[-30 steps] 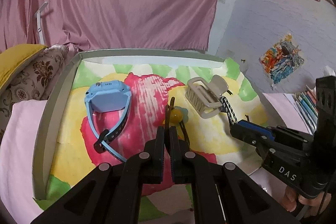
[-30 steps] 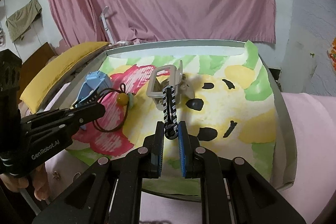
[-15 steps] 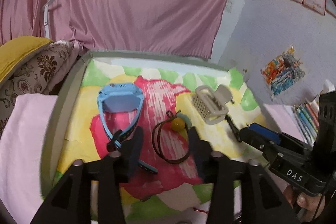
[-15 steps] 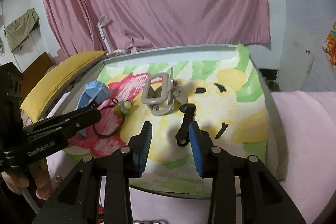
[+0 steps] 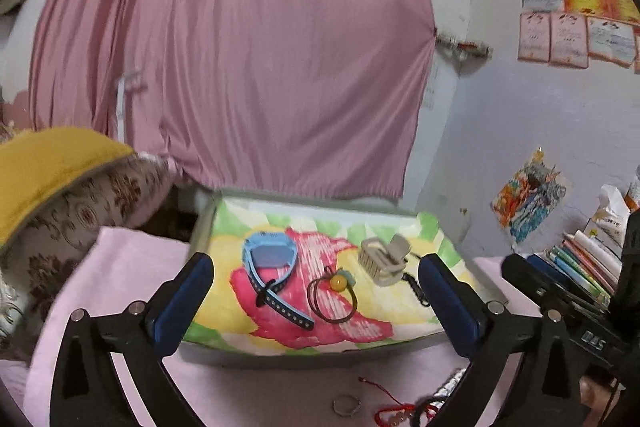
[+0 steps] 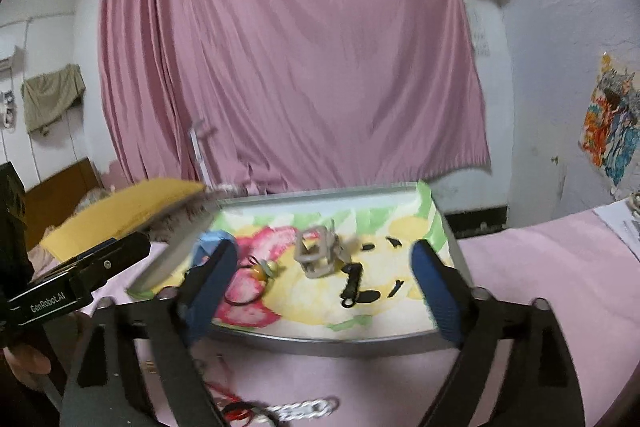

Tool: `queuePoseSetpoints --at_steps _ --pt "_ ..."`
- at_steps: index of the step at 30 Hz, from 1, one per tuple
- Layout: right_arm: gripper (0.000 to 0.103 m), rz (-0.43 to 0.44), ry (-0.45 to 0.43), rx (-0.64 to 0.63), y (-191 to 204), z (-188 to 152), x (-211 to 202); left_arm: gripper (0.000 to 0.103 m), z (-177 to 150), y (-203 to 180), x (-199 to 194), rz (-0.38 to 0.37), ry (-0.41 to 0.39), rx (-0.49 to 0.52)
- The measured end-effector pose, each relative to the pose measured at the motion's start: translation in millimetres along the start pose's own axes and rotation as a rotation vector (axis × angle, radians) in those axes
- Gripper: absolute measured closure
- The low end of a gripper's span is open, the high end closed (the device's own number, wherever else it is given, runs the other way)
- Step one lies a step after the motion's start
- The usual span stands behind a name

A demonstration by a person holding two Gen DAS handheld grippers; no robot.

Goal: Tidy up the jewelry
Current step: 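Withdraw both tools from the tray toward the remaining jewelry, then grasp a small red-stone ring with the left tool while the right tool grasps the black braided bracelet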

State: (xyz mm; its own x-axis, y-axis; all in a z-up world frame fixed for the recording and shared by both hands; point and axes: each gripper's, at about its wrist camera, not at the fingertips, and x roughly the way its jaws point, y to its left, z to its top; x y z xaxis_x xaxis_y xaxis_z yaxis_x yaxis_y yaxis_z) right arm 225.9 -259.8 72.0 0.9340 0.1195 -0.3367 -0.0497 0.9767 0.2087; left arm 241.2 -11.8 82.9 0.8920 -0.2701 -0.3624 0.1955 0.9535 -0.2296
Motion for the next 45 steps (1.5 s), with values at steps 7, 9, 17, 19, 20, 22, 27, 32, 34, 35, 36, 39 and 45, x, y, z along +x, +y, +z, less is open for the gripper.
queuePoseSetpoints --at_steps 7,9,17,19,20,22,27,32,34,35,36,39,45 --pt "0.002 0.03 -0.119 -0.009 14.0 -4.5 -56.6 0.0 -4.9 -2.7 -47.4 0.018 -0.076 0.031" --pt "0.002 0.029 -0.137 -0.024 18.2 -6.6 -68.3 0.0 -8.5 -2.9 -58.0 0.018 -0.084 0.037" --pt "0.002 0.027 -0.176 -0.068 26.2 -21.5 -102.0 0.0 -31.3 2.3 -94.3 0.065 -0.109 0.057" --pt "0.002 0.026 -0.179 -0.078 27.4 -26.0 -108.6 0.0 -37.4 1.4 -101.2 0.081 -0.119 0.065" --pt "0.002 0.028 -0.178 -0.083 28.2 -27.8 -110.6 0.0 -40.5 1.9 -104.6 0.09 -0.123 0.068" --pt "0.002 0.032 -0.163 -0.095 28.4 -32.2 -111.8 0.0 -47.4 2.2 -107.0 0.1 -0.111 0.074" --pt "0.002 0.022 -0.081 -0.11 21.7 -44.4 -108.0 0.0 -63.5 3.6 -106.4 0.092 -0.031 0.069" --pt "0.002 0.011 0.025 -0.087 11.1 -51.5 -93.1 0.0 -77.9 9.5 -91.0 0.086 0.109 0.057" --pt "0.002 0.012 0.069 -0.073 6.4 -53.5 -85.6 0.0 -83.2 12.2 -84.1 0.096 0.155 0.049" --pt "0.002 0.011 0.094 -0.07 6.0 -55.4 -81.3 0.0 -86.3 12.6 -80.3 0.1 0.181 0.047" --pt "0.002 0.005 0.127 -0.07 5.0 -56.6 -75.8 0.0 -88.7 12.5 -77.3 0.099 0.205 0.042" --pt "0.002 -0.018 0.199 -0.074 -0.1 -57.2 -63.2 0.0 -93.0 12.2 -70.8 0.09 0.256 0.031" --pt "0.036 0.004 0.324 -0.144 1.6 -55.4 -42.6 0.004 -99.0 9.3 -62.2 0.043 0.302 0.011"
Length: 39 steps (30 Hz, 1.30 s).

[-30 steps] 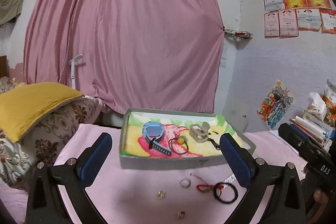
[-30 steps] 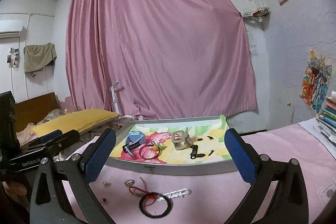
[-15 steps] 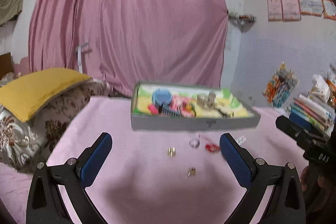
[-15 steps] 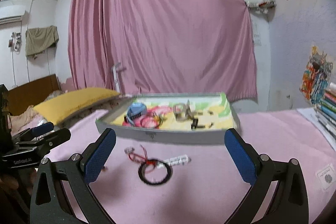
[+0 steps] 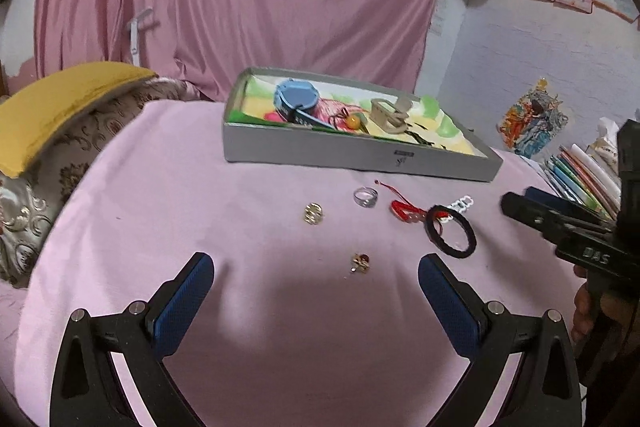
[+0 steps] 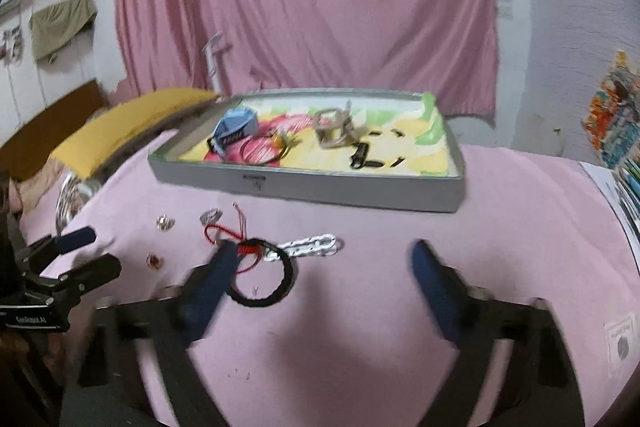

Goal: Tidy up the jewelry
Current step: 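Grasp a small red-stone ring with the left tool while the right tool grasps the black braided bracelet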

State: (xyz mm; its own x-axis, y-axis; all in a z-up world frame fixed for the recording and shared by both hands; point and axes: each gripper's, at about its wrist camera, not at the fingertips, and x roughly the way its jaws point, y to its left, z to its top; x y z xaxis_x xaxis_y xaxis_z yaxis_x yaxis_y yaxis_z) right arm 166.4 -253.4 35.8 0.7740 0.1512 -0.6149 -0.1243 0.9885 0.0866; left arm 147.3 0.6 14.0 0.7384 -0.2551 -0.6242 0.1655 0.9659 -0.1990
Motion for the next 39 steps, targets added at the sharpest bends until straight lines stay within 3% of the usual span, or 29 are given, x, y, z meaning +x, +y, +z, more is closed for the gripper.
queuePoseSetpoints --at_steps 4,6,9,12,16,20,26,30,37,39 --pt "0.041 0.046 0.065 -0.044 8.2 -1.2 14.3 0.018 -0.3 -6.9 7.3 -0.012 0.042 0.027" --pt "0.051 0.061 0.09 -0.076 14.2 -2.4 20.6 0.029 -0.6 -12.2 10.0 -0.026 0.061 0.045" --pt "0.057 0.073 0.132 -0.118 22.3 -3.8 29.5 0.04 0.0 -19.1 15.8 -0.042 0.089 0.064" --pt "0.066 0.069 0.167 -0.148 27.0 -2.6 37.6 0.046 1.3 -25.4 20.8 -0.034 0.109 0.088" --pt "0.067 0.11 0.225 -0.161 27.7 -0.9 45.1 0.054 4.4 -30.5 24.7 -0.012 0.129 0.117" --pt "0.069 0.08 0.235 -0.238 34.7 3.1 48.5 0.063 4.6 -33.6 25.0 0.006 0.133 0.156" --pt "0.081 0.123 0.237 -0.259 36.1 6.7 48.8 0.073 6.9 -36.5 28.5 0.007 0.142 0.188" --pt "0.083 0.142 0.238 -0.252 34.8 6.3 48.5 0.084 6.3 -45.0 29.5 0.005 0.15 0.235" --pt "0.085 0.153 0.24 -0.245 32.9 5.0 48.6 0.091 5.8 -44.4 28.6 -0.015 0.147 0.225" --pt "0.092 0.156 0.24 -0.251 33.9 4.0 47.7 0.091 5.6 -41.8 28.0 -0.03 0.142 0.203"
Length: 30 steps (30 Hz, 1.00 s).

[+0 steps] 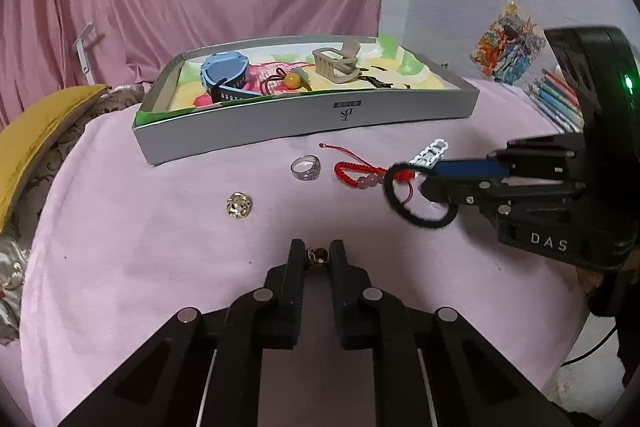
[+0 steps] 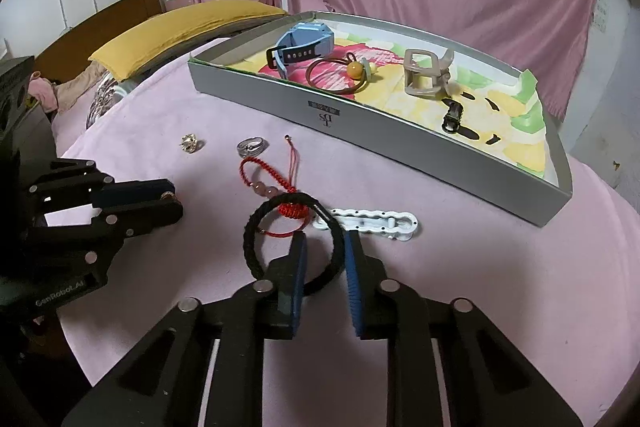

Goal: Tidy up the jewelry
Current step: 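Grasp a small red-stone ring with the left tool while the right tool grasps the black braided bracelet, then carry the ring and bracelet into the grey tray and open both tools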

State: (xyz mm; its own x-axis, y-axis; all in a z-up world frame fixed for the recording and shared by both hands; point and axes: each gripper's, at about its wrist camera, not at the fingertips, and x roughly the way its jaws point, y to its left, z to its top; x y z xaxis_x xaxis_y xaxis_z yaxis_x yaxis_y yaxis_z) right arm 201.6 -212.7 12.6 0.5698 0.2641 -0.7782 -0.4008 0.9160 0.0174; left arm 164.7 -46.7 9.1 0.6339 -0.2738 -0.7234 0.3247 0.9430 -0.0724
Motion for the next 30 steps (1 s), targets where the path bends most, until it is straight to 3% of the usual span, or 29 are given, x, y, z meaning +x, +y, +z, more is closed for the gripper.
queuePoseSetpoints --at_steps 2,6,12,16,22,30 --pt "0.097 0.005 0.0 -0.002 1.8 -1.0 -0.8 0.091 -1.2 3.5 -1.0 -0.027 -0.007 -0.031" --pt "0.098 0.005 -0.01 0.02 3.6 -6.4 -4.3 0.091 -5.3 8.9 -8.3 -0.075 -0.058 -0.088" --pt "0.098 0.043 -0.073 0.133 4.7 -23.0 -12.7 0.091 -7.3 3.4 -25.4 -0.062 -0.177 -0.084" --pt "0.098 0.068 -0.169 0.201 5.4 -26.9 -28.1 0.091 -2.7 1.9 -36.6 -0.043 -0.245 -0.09" --pt "0.098 -0.008 -0.323 0.196 5.9 -11.7 -57.4 0.091 19.3 1.1 -49.8 -0.003 -0.344 -0.073" --pt "0.098 -0.108 -0.593 0.202 -3.6 27.9 -99.9 0.091 74.6 -2.1 -70.6 0.033 -0.59 -0.008"
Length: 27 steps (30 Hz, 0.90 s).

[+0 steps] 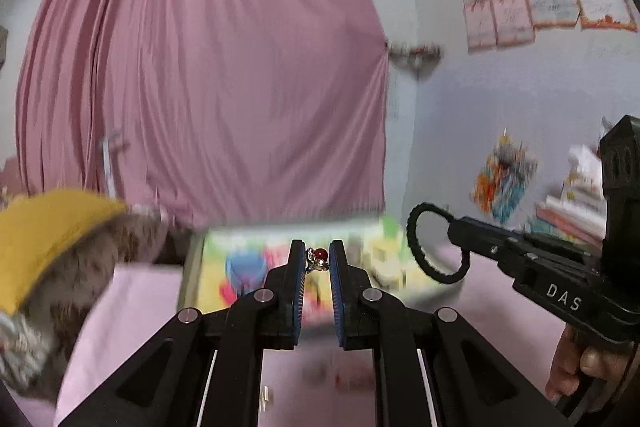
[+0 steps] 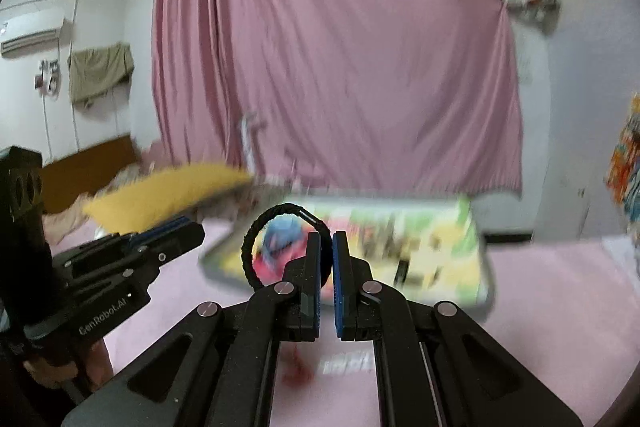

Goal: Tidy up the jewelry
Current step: 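Carry the ring and bracelet into the grey tray and open both tools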

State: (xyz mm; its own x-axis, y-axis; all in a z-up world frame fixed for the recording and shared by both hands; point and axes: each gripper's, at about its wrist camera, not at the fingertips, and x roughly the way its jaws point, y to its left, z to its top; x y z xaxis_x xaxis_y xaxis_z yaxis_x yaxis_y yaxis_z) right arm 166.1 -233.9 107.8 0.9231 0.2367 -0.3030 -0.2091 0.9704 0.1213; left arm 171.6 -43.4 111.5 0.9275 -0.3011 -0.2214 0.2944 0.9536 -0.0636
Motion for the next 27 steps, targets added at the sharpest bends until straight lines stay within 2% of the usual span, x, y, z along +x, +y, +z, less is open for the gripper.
queuePoseSetpoints --at_steps 2,4,7,12,16,22,27 --pt "0.098 -0.008 -0.062 -0.004 1.4 13.3 0.9 0.091 12.5 -3.4 2.3 0.013 -0.09 0.037" --pt "0.098 -0.017 -0.117 -0.02 4.9 23.6 2.5 0.091 20.4 -6.9 7.0 0.017 -0.136 0.062" --pt "0.098 -0.036 -0.176 -0.043 9.3 32.8 6.8 0.091 27.9 -7.6 21.5 0.015 -0.144 0.058" --pt "0.098 -0.077 -0.205 -0.063 9.7 35.5 22.0 0.091 27.8 -4.6 45.1 0.027 -0.131 0.047" --pt "0.098 -0.107 -0.197 -0.055 5.7 31.5 34.9 0.091 21.5 -0.5 62.9 0.034 -0.096 0.031" --pt "0.098 -0.125 -0.149 -0.013 -9.2 28.0 59.2 0.091 13.0 -0.2 88.1 0.016 -0.005 0.011" --pt "0.098 -0.113 -0.031 0.051 -32.2 18.0 87.8 0.091 3.1 8.4 107.9 -0.009 0.11 -0.033"
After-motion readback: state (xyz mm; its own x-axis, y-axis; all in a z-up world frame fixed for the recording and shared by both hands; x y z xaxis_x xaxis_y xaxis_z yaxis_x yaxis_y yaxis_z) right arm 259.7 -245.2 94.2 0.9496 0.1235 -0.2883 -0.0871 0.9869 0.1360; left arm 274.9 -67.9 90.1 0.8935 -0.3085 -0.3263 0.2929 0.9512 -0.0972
